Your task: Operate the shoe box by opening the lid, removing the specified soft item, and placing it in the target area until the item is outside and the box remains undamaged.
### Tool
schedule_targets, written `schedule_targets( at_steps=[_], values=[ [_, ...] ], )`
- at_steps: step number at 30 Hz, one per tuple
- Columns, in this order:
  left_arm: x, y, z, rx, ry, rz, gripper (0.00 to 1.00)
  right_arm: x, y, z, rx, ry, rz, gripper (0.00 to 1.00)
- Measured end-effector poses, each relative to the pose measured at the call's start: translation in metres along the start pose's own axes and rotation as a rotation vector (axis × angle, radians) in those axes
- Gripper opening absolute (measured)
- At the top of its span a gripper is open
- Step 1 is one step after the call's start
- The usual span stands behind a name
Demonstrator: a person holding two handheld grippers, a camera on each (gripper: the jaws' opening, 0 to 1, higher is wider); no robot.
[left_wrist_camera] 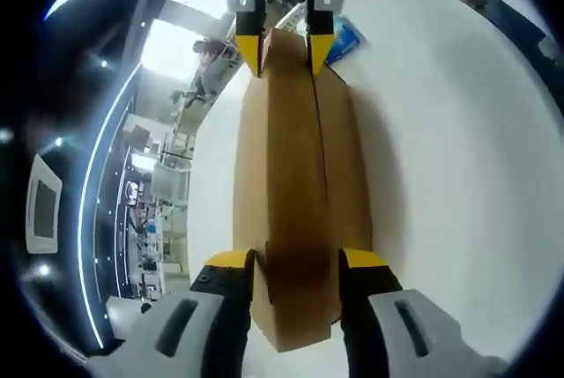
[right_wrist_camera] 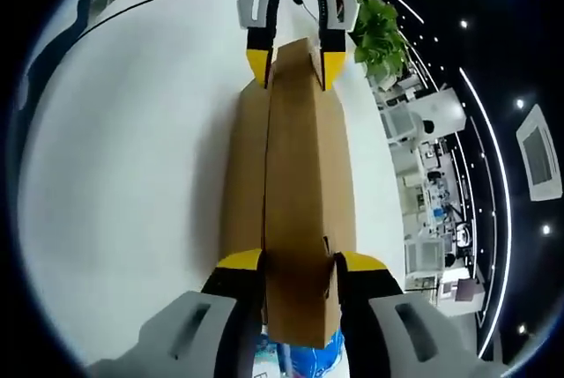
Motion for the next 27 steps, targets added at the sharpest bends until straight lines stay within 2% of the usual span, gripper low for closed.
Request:
schedule_targets(
  at_steps=[6,10,16,21,25,27],
  values=[
    [-0.009,-0.004,-0.007,0.015,0.013,-0.013,0.44,0.006,-0.001,0.000,-0.005,-0.019,0.035,0.31],
    [-0.012,-0.005,-0.011,0.020,0.009,-0.016,0.46,0.010,-0.002,0.000,-0.006,0.000,0.042,0.33],
    [-0.012,-0.009,-0.018,0.034,0.020,-0.014,0.46,0.009,-0.007,-0.013,0.044,-0.059,0.054,0.49],
    [-0.010,-0.016,-0.023,0.043,0.026,-0.003,0.45,0.014,-0.010,-0.024,0.065,-0.046,0.078,0.48],
    [-0.011,-0.019,-0.028,0.058,0.017,0.015,0.45,0.018,-0.012,-0.030,0.081,-0.013,0.093,0.40],
    [-0.013,-0.019,-0.030,0.055,0.011,0.019,0.44,0.020,-0.014,-0.032,0.084,-0.012,0.093,0.40]
  ],
)
Point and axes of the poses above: the point that each gripper's makers call its tool centre point, and the gripper's own axes: y roughly backward along the fingers, x roughly to its left, z roughly out of its top, the point moved 5 cm from there along y, roughly backward along the fingers, and after that the axes turned 4 degrees about y, right-handed, at the moved point
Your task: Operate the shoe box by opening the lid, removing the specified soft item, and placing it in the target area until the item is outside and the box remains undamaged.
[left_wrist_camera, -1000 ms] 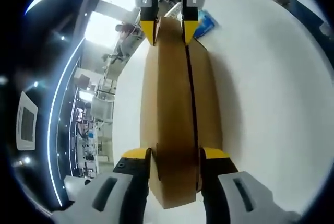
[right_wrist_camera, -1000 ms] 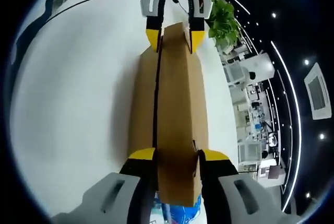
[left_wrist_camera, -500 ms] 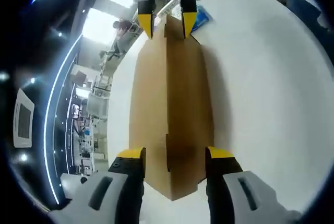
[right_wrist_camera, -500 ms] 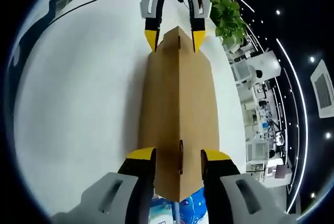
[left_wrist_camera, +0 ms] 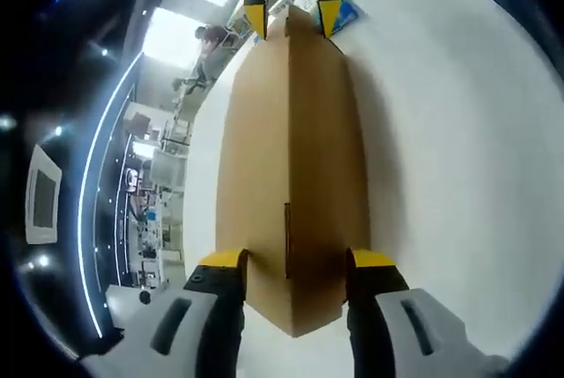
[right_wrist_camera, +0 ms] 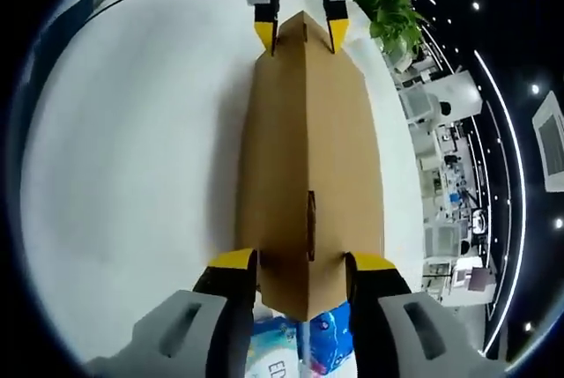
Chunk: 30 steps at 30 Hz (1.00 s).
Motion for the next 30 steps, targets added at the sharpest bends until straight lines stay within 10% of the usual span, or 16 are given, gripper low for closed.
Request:
schedule_targets(
  at_steps=[30],
  values=[
    [-0.012,-0.008,-0.001,0.002,-0.023,0.061,0.43,0.009,-0.005,0.001,0.001,-0.016,-0.046,0.37]
  ],
)
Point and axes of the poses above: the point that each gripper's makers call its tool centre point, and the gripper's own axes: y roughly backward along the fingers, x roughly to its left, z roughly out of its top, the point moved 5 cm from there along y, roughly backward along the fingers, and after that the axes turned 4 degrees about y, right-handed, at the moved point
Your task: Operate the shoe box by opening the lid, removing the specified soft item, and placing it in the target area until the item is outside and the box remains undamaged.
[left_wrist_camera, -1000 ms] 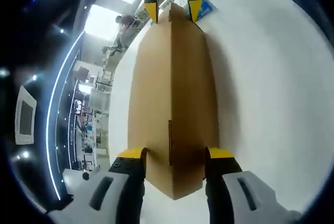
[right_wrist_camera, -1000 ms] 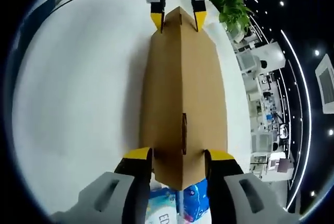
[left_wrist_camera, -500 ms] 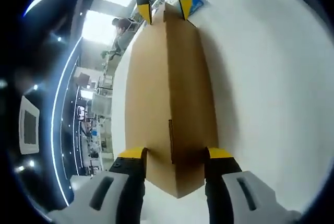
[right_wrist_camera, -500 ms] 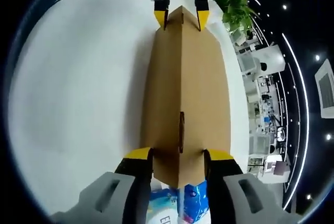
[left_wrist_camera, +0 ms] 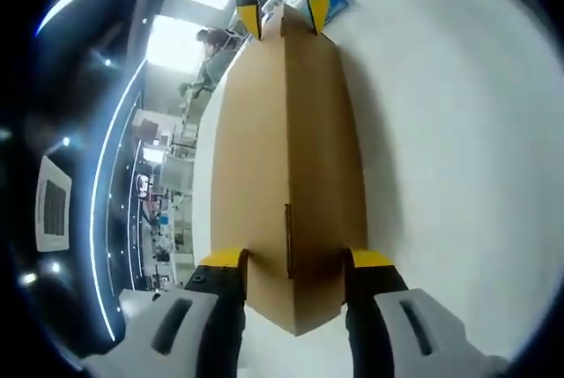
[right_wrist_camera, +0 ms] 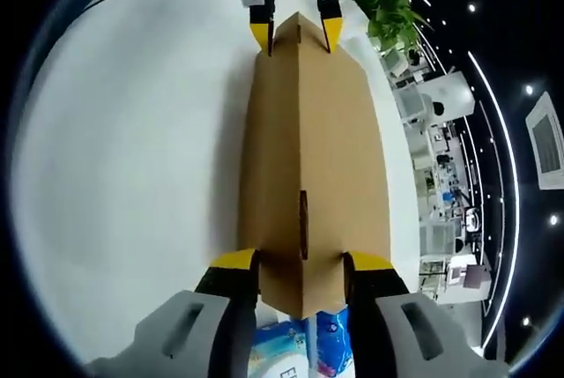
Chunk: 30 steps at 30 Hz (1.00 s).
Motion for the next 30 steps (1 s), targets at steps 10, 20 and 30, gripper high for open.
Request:
schedule_targets(
  at_steps=[10,20,30],
  values=[
    [-0.002,0.002,0.005,0.004,0.022,0.011,0.40,0.001,0.001,-0.001,-0.001,0.008,0.000,0.35],
    [-0.009,0.008,0.013,-0.003,0.043,0.011,0.40,0.006,0.007,-0.005,0.000,0.017,0.006,0.35],
    [-0.017,0.014,0.025,-0.009,0.062,0.005,0.40,0.012,0.015,-0.013,0.007,0.029,0.015,0.35]
  ],
)
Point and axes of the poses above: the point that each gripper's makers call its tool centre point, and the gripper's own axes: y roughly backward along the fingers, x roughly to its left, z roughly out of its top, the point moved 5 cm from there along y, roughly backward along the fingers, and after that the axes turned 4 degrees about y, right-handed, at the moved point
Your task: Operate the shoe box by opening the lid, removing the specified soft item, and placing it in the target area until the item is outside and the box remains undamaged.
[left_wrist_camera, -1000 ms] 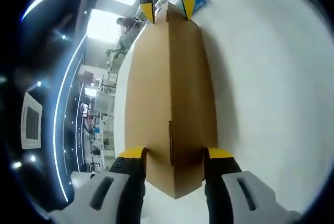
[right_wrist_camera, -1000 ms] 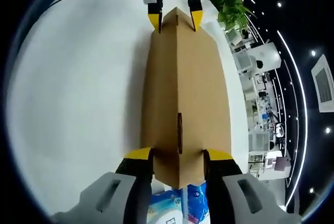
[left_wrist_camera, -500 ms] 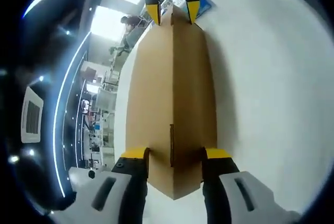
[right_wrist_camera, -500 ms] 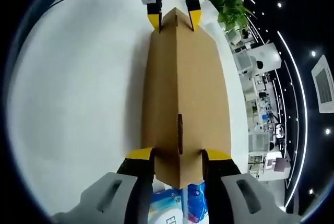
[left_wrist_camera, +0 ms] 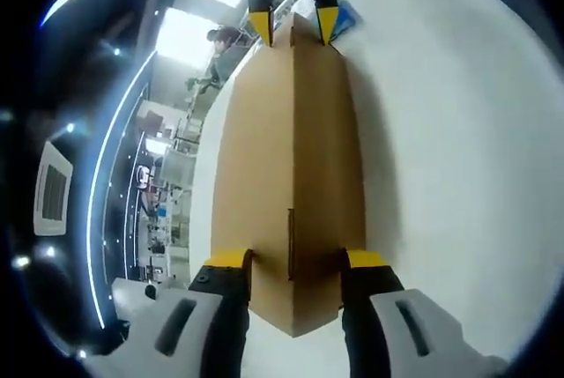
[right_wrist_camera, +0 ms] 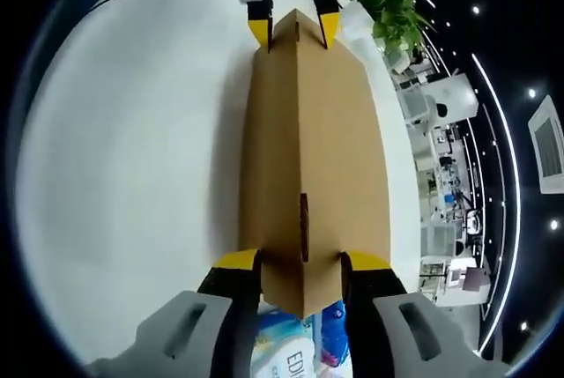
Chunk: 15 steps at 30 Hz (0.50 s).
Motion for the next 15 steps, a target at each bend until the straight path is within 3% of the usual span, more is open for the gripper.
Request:
schedule_targets(
  at_steps=[15],
  values=[
    [-0.010,0.008,0.012,0.012,0.018,-0.009,0.39,0.001,0.007,-0.005,0.008,0.010,0.036,0.34]
  ],
)
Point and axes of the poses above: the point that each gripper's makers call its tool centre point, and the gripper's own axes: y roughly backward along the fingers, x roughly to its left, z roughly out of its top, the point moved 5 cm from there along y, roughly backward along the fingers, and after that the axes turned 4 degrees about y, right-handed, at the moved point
